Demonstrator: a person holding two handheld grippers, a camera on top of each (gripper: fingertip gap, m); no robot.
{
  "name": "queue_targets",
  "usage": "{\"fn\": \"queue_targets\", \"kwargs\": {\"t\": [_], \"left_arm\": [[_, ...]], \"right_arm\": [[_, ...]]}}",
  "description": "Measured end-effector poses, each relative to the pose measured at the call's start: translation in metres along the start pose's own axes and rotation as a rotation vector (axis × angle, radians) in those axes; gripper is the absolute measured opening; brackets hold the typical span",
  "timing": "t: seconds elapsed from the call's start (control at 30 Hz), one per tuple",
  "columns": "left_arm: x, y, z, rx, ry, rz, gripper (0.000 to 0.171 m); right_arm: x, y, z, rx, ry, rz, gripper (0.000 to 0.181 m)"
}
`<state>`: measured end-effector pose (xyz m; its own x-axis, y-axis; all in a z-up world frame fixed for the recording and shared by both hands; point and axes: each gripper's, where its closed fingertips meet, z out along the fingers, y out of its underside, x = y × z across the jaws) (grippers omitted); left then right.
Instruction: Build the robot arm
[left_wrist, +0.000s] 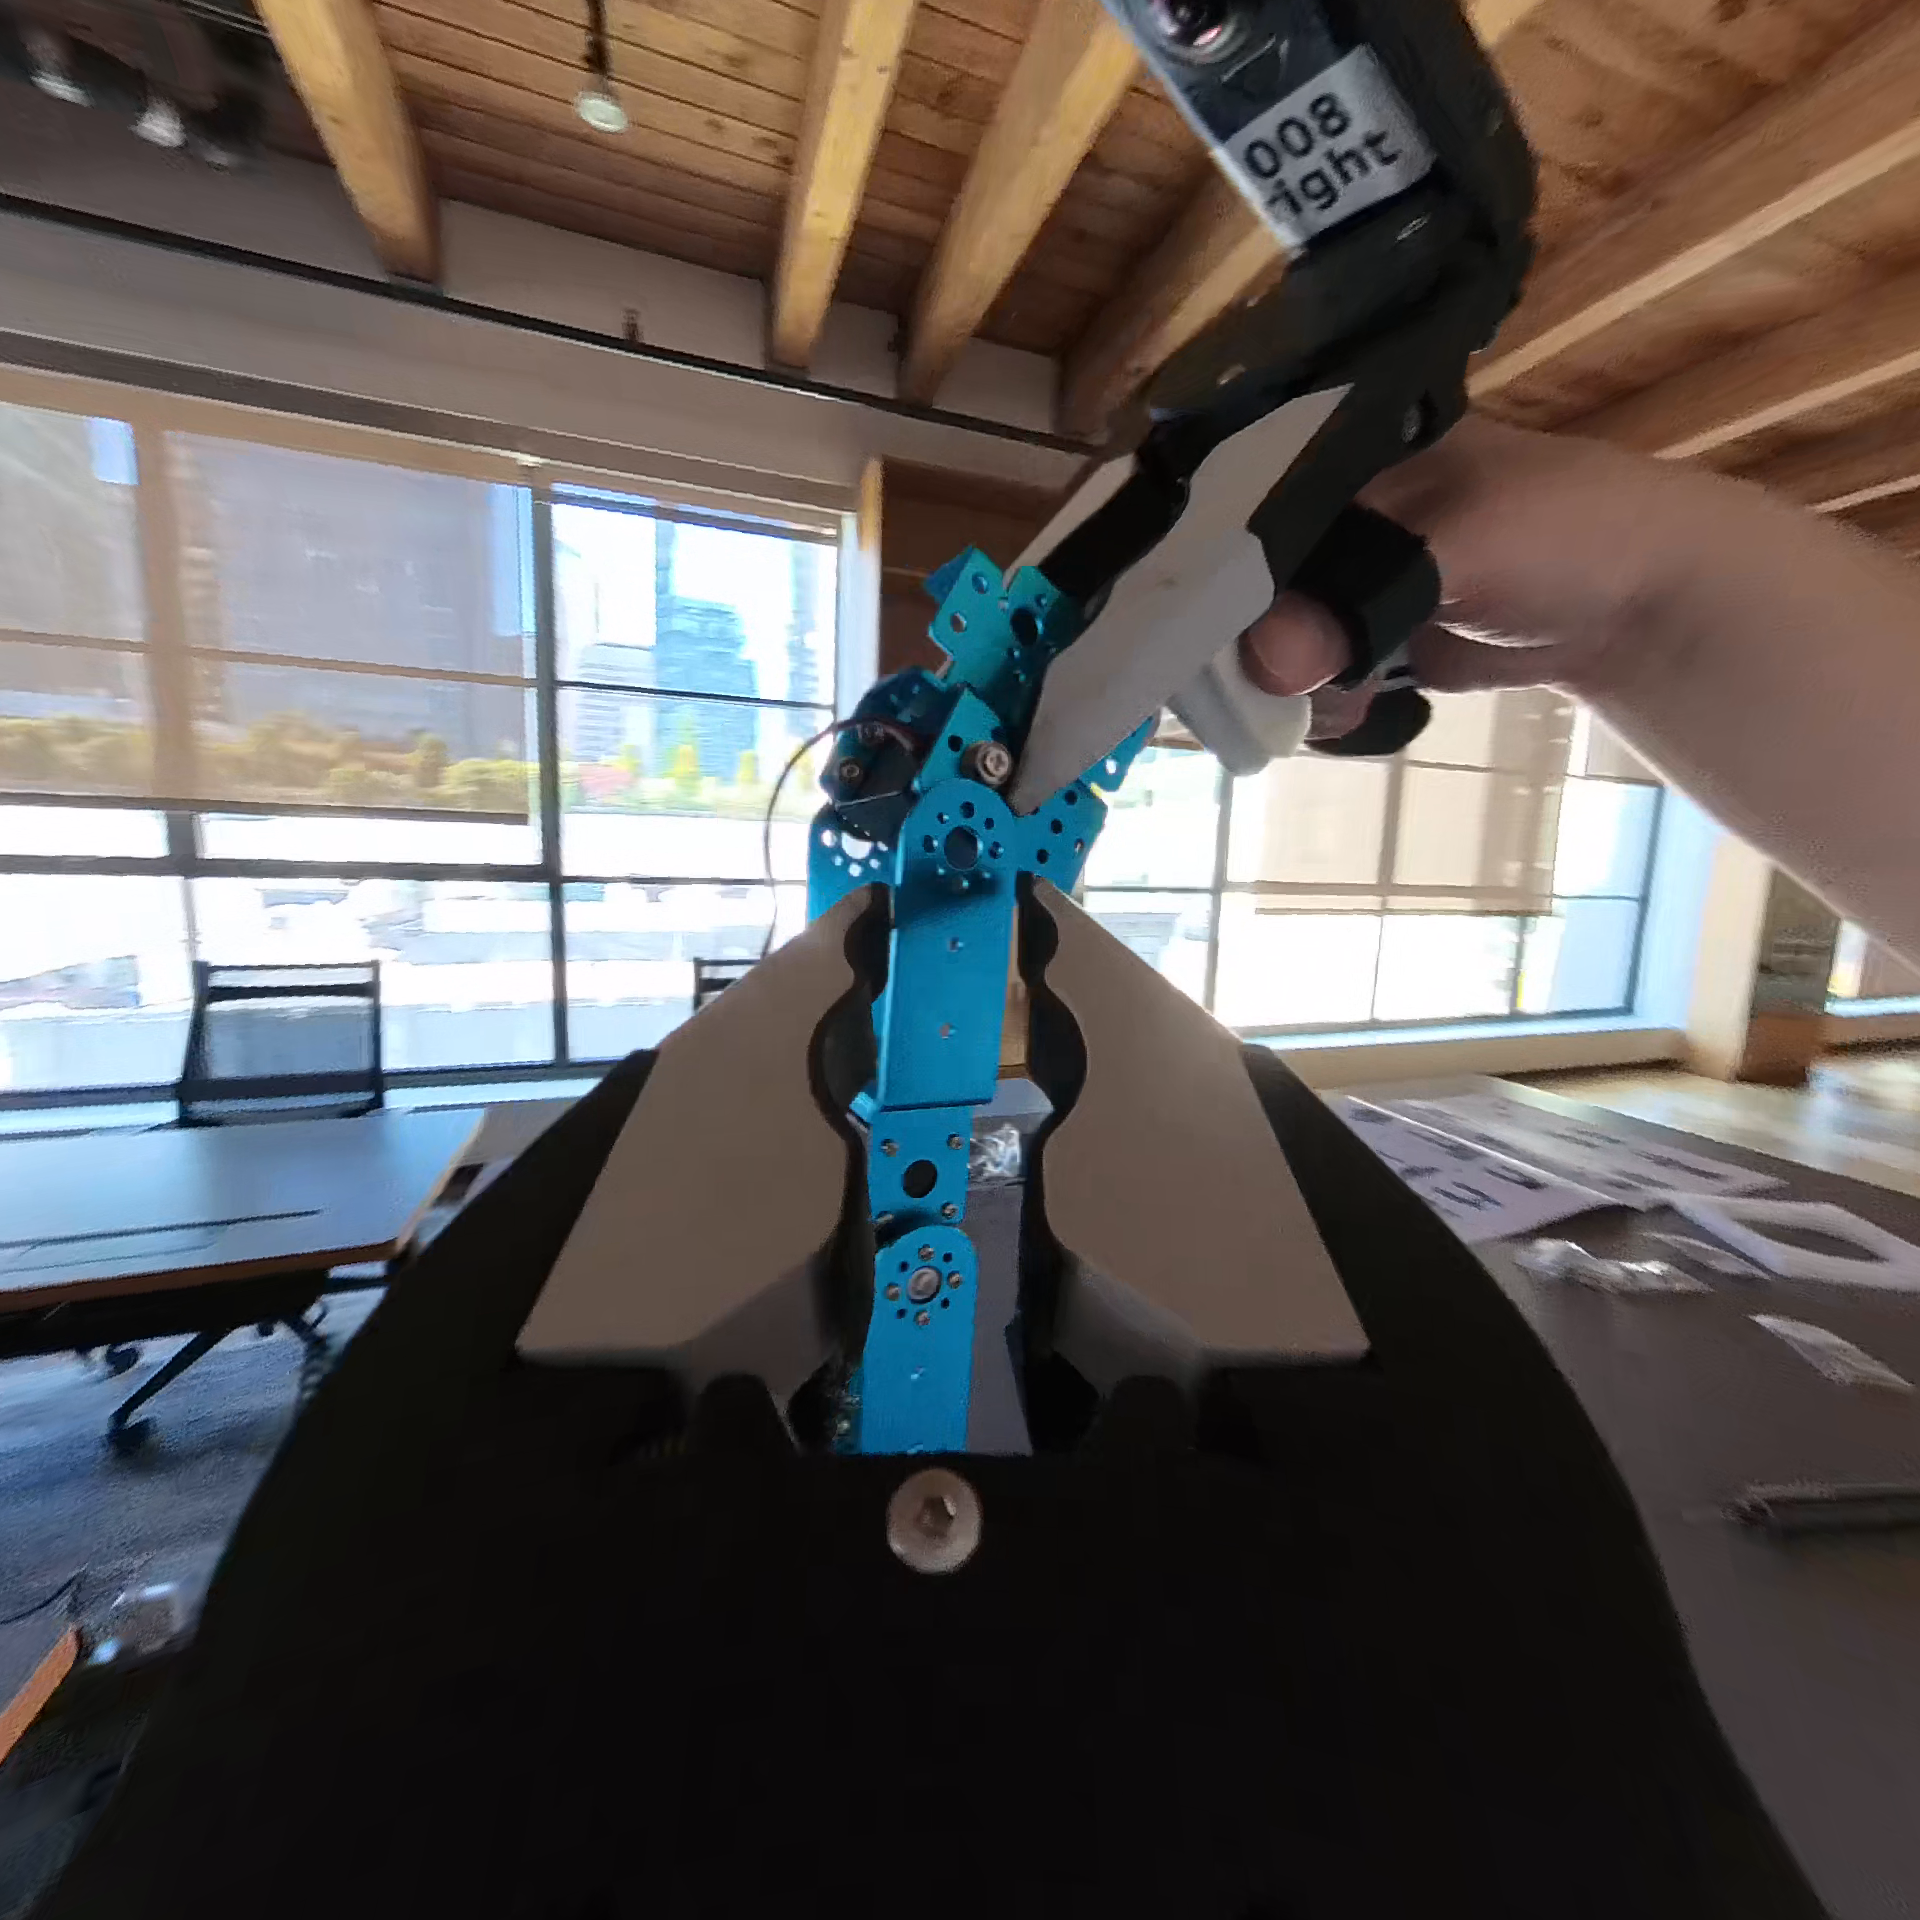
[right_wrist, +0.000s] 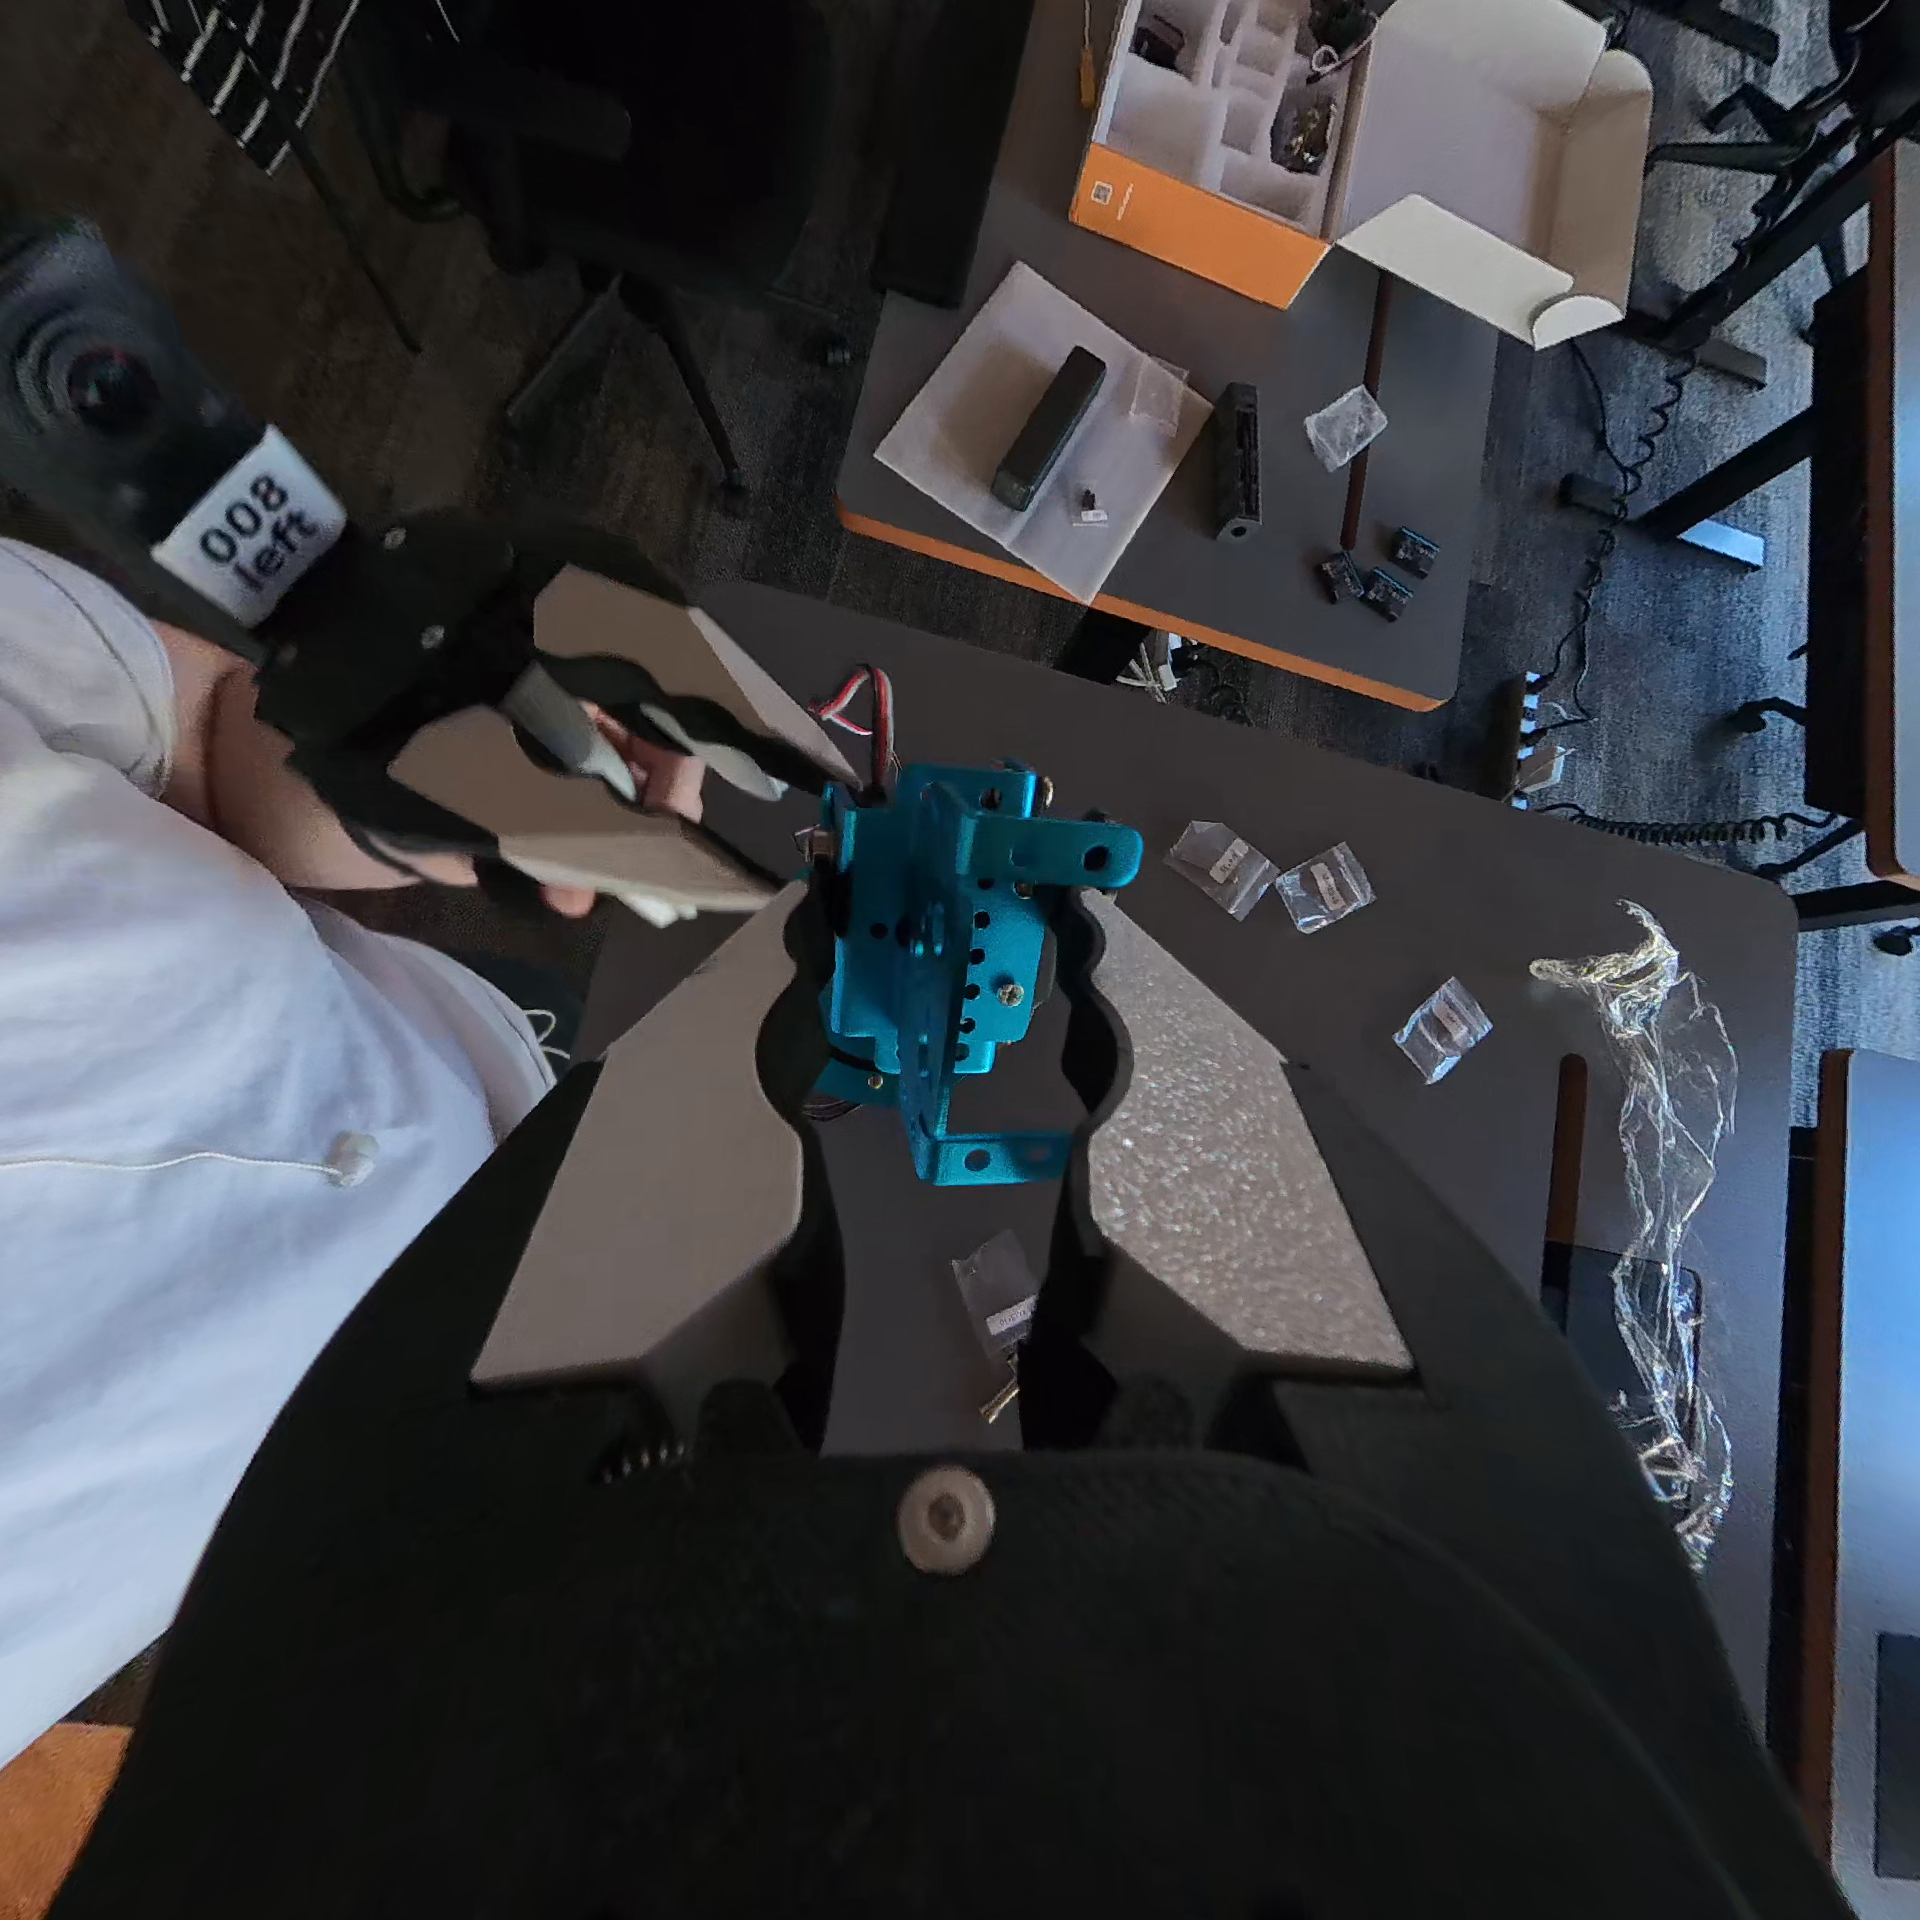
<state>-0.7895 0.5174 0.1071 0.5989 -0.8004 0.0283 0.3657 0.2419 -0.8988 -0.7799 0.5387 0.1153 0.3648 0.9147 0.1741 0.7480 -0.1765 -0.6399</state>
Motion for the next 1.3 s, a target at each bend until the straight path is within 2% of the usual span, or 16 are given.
{"fn": "queue_targets", "kwargs": {"t": [0.13,0.23,0.33,0.4,0.57,0.7,0.8,0.87,0.93,1.13,1.3], "left_arm": [[-0.002,-0.017,-0.005,-0.047,0.226,-0.098,0.019],[-0.005,-0.009,0.001,-0.182,0.313,-0.039,0.025],[0.006,-0.004,0.004,-0.237,0.439,-0.093,0.020],[0.004,-0.002,0.008,-0.222,0.473,-0.127,0.010],[0.005,-0.003,0.007,-0.168,0.528,-0.152,0.007],[0.004,-0.006,0.004,-0.109,0.576,-0.277,0.000],[0.004,-0.006,0.003,-0.064,0.554,-0.198,0.000],[0.004,-0.007,0.002,-0.061,0.578,-0.226,0.000],[0.004,-0.007,0.002,-0.052,0.609,-0.251,0.000],[0.006,-0.009,-0.002,-0.044,0.666,-0.289,0.000],[0.010,-0.010,-0.004,-0.033,0.727,-0.345,0.000]], "right_arm": [[0.000,-0.001,0.001,-0.007,-0.005,-0.008,0.043],[0.001,-0.001,0.001,0.003,-0.004,-0.015,0.043],[0.001,-0.001,0.001,0.010,-0.005,-0.016,0.044],[0.001,-0.002,0.001,0.014,-0.002,-0.020,0.044],[0.002,-0.002,0.000,0.023,0.003,-0.045,0.046],[0.002,0.001,0.001,0.043,0.019,-0.096,0.047],[0.001,0.004,0.008,0.102,0.011,-0.085,0.045],[0.002,0.008,0.014,0.124,0.002,-0.082,0.050],[0.005,0.006,0.015,0.192,-0.009,-0.094,0.051],[-0.003,0.000,0.013,0.475,-0.170,-0.105,0.045],[-0.007,-0.012,-0.002,0.797,-0.257,-0.042,0.043]]}}
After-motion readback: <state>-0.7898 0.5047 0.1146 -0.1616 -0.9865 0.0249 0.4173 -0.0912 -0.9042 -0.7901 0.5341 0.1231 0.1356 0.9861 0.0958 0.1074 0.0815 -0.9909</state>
